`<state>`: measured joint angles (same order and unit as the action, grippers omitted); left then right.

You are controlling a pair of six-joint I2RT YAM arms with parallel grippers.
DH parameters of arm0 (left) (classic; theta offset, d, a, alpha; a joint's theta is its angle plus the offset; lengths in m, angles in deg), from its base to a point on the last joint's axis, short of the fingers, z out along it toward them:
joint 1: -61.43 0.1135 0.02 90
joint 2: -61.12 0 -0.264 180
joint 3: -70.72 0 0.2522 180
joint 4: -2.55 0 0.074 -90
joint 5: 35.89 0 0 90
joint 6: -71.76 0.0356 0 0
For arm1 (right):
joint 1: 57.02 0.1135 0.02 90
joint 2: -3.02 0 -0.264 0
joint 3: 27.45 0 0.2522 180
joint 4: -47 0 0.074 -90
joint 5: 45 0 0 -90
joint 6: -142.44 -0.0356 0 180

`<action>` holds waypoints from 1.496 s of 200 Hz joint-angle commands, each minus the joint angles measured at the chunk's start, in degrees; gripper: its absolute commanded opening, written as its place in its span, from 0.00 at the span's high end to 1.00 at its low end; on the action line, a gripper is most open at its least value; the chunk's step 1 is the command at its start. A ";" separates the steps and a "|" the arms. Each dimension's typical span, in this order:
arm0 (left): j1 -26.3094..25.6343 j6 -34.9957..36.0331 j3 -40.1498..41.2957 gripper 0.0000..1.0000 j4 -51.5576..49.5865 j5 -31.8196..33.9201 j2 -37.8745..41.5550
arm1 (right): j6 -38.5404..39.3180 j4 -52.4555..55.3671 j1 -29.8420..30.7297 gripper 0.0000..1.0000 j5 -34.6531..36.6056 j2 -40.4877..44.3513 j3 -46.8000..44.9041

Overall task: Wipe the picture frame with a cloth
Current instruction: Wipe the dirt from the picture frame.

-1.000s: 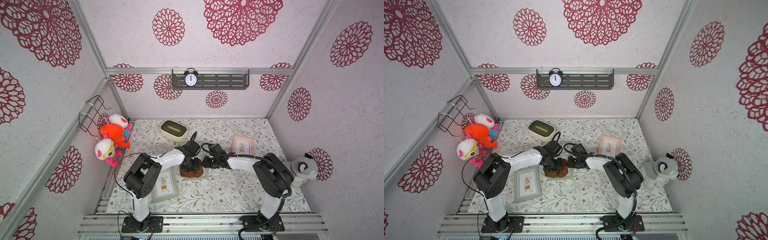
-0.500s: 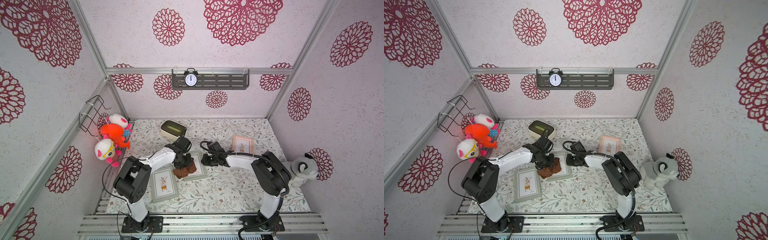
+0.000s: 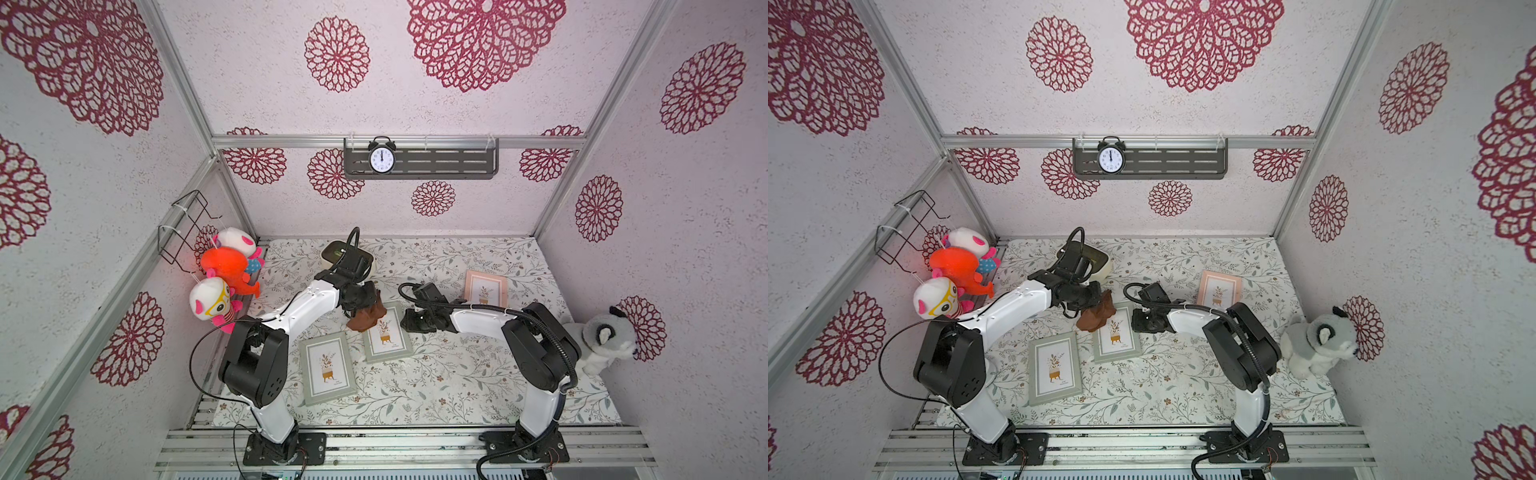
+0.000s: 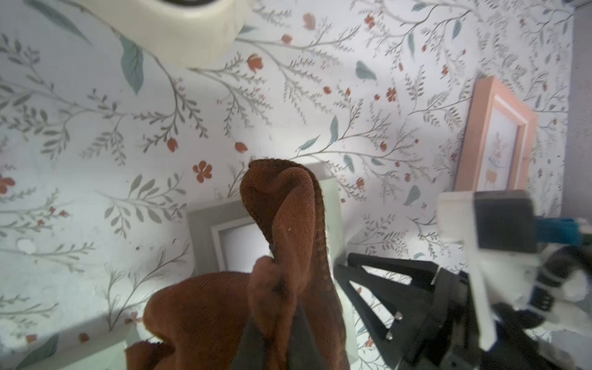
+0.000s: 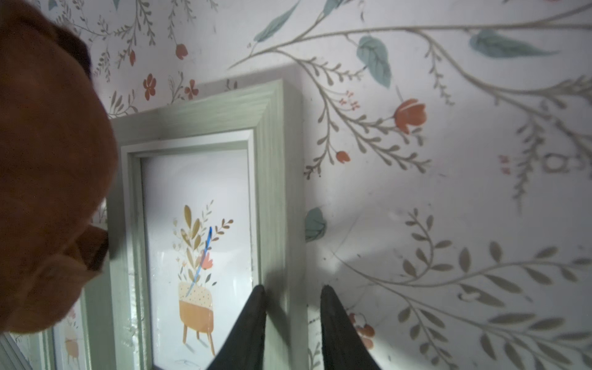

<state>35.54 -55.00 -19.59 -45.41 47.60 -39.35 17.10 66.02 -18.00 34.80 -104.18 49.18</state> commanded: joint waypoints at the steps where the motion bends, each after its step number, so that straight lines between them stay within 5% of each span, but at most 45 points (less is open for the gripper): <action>1: 0.17 2.45 -3.21 1.00 0.61 -2.10 -3.97 | 1.60 5.82 1.31 0.71 1.71 -0.91 -0.65; 124: -6.84 11.37 -22.45 1.00 -16.74 12.53 -22.51 | -2.15 4.03 2.20 0.72 3.39 3.27 -8.09; 218: -2.75 8.30 -7.28 1.00 -8.51 14.13 -9.13 | -2.36 2.32 2.70 0.72 2.87 2.70 -8.21; 299: -4.57 10.88 -21.06 1.00 -6.77 6.76 -20.65 | -4.80 1.21 3.29 0.72 3.52 5.45 -12.20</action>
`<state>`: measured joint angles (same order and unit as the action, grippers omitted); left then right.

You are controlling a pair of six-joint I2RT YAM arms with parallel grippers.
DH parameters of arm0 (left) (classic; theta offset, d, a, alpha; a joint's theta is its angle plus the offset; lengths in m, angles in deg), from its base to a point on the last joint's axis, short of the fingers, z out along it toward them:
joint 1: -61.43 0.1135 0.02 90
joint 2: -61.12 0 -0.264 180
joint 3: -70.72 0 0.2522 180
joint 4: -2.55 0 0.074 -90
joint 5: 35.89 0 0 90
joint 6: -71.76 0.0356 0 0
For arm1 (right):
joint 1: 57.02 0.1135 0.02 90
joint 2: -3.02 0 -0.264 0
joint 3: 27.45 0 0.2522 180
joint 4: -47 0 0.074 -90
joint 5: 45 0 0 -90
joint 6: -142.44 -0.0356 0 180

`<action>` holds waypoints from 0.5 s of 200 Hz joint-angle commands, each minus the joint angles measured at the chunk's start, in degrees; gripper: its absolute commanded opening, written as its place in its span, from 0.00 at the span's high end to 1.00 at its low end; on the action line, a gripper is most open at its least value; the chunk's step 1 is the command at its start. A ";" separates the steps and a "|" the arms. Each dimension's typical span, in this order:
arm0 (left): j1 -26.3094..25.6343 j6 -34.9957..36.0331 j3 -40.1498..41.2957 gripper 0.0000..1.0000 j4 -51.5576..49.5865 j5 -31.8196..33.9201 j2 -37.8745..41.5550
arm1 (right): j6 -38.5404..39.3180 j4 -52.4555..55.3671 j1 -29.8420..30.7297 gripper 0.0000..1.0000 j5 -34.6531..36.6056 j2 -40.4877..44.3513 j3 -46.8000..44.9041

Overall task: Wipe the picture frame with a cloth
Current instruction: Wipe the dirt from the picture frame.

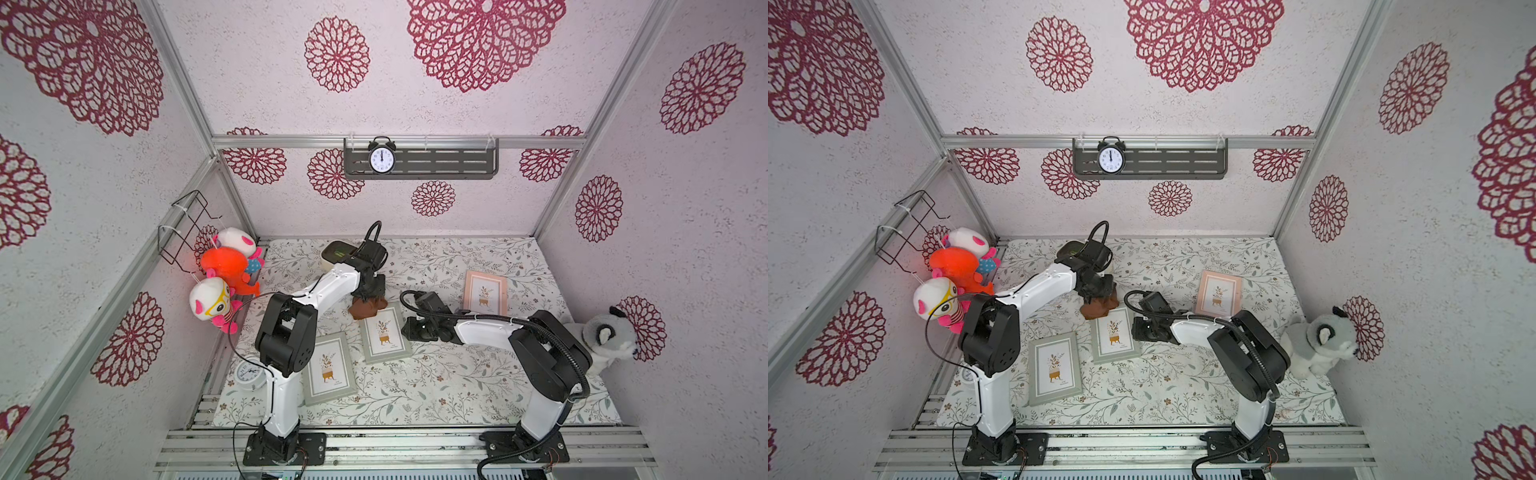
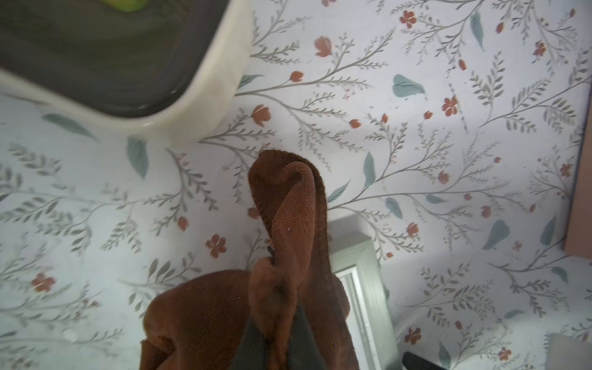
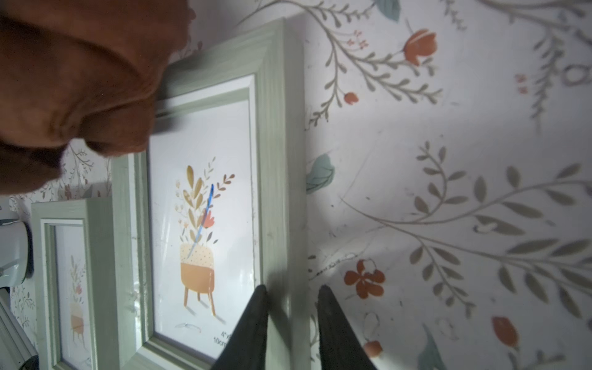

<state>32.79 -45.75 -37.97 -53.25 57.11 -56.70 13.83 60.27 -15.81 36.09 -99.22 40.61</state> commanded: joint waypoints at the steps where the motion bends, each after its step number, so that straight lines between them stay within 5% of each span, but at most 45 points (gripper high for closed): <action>1: -1.88 1.65 -2.82 1.00 1.13 -2.74 -3.43 | -1.58 6.94 1.09 0.72 2.23 0.56 -3.66; 53: -4.14 2.18 -6.37 1.00 -0.74 -2.38 -8.28 | -3.05 5.91 1.33 0.72 2.28 1.70 -6.42; 100: -0.33 1.83 2.00 1.00 -0.02 3.43 -1.09 | -3.14 5.73 1.33 0.72 2.30 0.95 -5.80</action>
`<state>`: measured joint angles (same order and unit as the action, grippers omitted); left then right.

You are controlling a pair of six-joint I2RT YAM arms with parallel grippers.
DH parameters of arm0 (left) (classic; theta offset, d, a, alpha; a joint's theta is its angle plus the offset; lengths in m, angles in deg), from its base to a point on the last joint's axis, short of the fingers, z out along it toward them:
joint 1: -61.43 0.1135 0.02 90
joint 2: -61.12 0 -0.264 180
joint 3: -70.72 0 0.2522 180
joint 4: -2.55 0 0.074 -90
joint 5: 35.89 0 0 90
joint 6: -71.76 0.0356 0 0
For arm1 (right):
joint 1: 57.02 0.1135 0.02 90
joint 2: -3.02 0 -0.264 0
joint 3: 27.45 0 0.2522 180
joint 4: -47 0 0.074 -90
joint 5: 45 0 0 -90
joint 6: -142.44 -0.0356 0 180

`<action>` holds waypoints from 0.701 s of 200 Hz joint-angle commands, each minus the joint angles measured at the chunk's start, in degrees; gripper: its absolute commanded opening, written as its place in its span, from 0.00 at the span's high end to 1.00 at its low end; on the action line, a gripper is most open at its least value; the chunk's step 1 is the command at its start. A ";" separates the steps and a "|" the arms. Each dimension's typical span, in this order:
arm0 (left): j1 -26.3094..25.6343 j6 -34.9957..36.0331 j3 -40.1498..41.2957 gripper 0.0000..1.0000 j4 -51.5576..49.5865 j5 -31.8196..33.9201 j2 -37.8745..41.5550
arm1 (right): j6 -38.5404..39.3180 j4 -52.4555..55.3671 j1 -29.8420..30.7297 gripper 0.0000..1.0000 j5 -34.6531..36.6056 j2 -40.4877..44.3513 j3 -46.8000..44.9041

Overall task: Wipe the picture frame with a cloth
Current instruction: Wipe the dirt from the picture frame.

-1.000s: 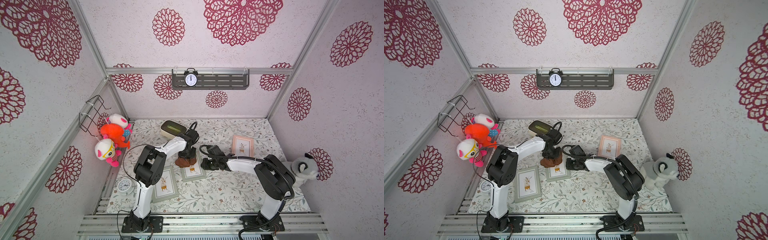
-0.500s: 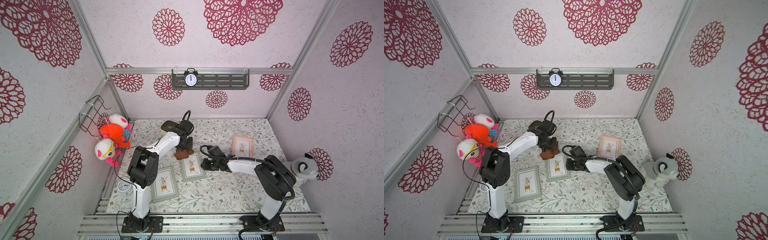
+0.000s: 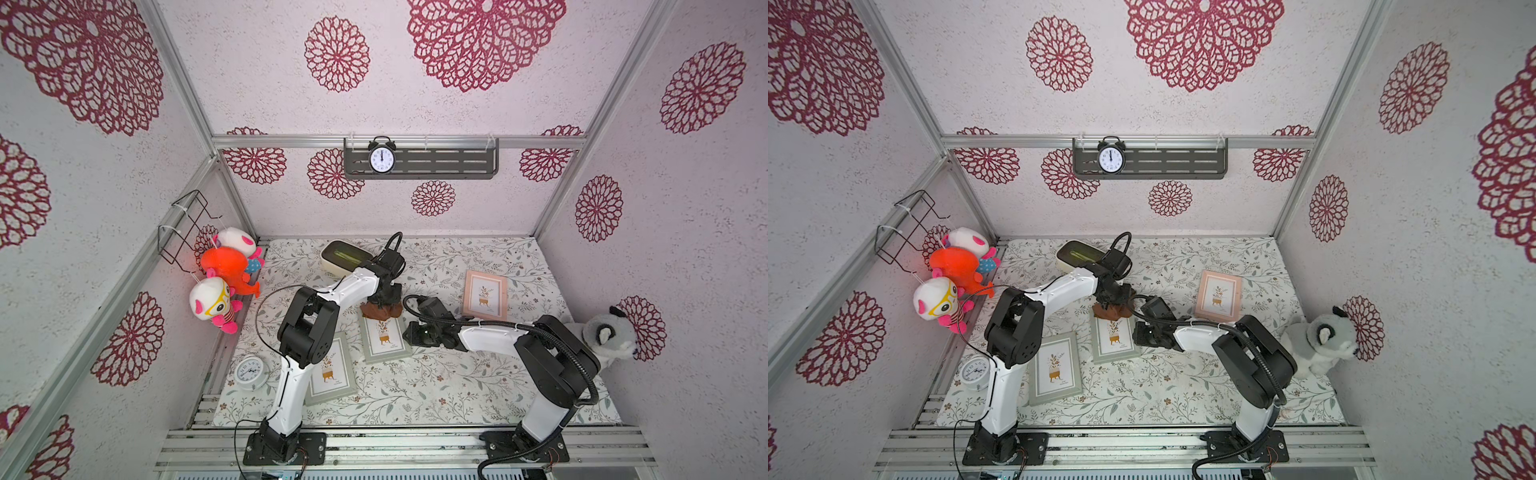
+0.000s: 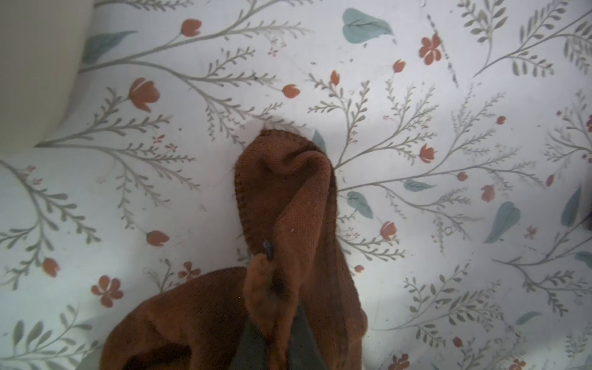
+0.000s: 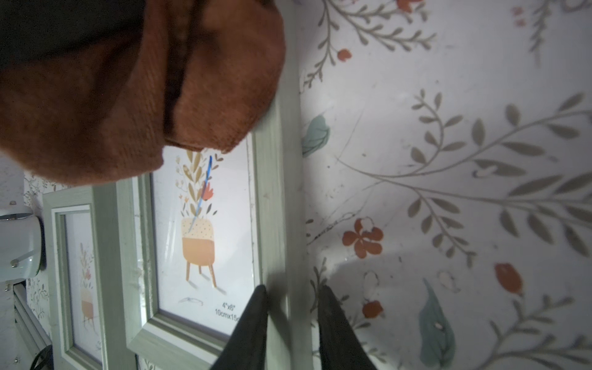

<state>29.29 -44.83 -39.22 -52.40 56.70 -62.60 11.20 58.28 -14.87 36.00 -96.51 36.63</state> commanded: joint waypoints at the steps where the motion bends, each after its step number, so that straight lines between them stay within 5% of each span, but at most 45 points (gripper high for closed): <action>1: 3.24 0.92 3.40 1.00 -0.93 3.92 4.98 | -0.51 7.69 0.39 0.72 2.40 -1.79 -1.82; 58: 5.17 0.41 4.09 1.00 -0.17 3.00 4.80 | -0.87 7.14 0.83 0.72 2.10 -1.98 -2.02; 140: -1.24 0.22 -6.02 1.00 0.04 -2.15 -5.25 | -2.61 7.34 0.99 0.72 3.28 1.12 -4.56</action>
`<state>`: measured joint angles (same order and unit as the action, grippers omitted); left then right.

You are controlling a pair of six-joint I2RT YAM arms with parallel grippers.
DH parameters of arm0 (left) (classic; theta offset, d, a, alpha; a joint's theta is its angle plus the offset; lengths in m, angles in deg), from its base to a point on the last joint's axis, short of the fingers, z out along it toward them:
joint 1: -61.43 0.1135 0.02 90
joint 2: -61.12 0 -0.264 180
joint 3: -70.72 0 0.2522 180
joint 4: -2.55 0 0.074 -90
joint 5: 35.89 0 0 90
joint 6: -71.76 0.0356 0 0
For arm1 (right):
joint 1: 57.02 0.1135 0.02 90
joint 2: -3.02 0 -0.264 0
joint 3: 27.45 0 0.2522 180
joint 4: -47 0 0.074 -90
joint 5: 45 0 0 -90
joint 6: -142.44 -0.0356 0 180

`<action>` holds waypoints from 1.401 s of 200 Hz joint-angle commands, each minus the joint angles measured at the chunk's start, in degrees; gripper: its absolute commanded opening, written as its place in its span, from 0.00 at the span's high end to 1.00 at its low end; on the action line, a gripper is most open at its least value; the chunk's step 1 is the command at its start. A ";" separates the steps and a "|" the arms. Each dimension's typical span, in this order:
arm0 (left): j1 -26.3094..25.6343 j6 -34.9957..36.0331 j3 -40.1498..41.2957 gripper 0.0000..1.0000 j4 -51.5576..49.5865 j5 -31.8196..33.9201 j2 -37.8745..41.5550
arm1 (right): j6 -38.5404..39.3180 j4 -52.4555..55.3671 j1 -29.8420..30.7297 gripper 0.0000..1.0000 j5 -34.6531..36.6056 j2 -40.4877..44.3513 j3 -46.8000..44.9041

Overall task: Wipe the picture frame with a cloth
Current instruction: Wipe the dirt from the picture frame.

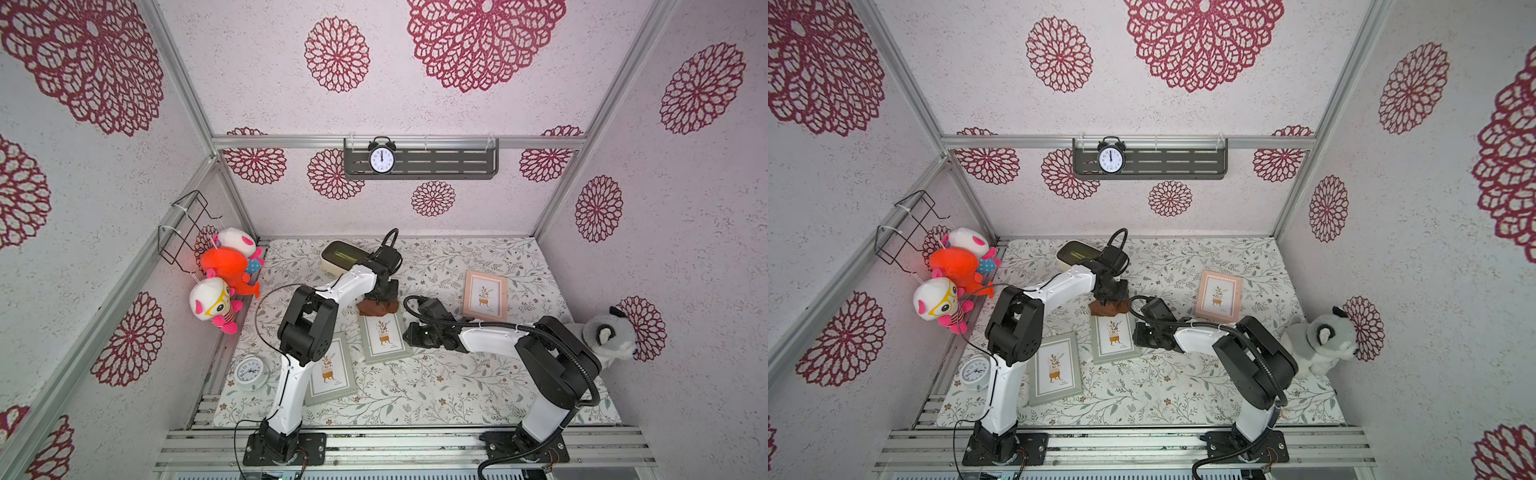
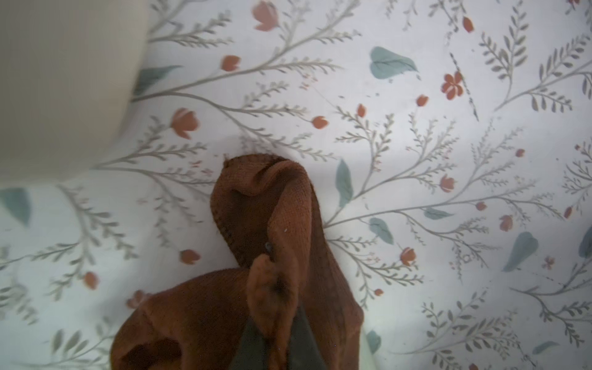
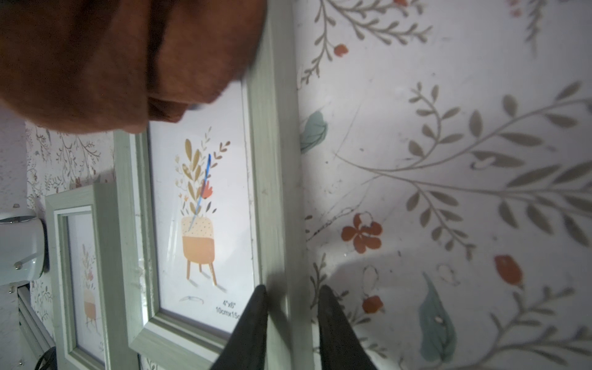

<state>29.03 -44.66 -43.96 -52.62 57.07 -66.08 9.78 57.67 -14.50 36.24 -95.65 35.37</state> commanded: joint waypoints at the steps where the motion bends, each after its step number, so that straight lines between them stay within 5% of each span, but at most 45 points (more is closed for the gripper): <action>1: -0.99 0.05 -1.24 1.00 0.22 -2.52 -1.76 | -1.24 7.94 0.58 0.72 3.04 0.29 -3.41; 69: 3.22 0.25 7.98 1.00 0.32 4.76 6.92 | -1.73 7.36 0.62 0.72 2.65 -0.20 -3.67; 127: 6.74 0.66 10.84 1.00 0.52 4.83 10.30 | -1.82 7.17 0.98 0.72 2.33 -1.08 -3.18; 280: -2.01 -11.15 33.83 1.00 6.17 -0.10 21.19 | -3.88 5.75 1.76 0.72 2.25 -0.31 -4.83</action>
<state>27.15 -53.82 -11.55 -47.20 57.50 -44.55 7.01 56.82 -13.89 36.24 -94.06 33.09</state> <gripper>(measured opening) 0.092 0.285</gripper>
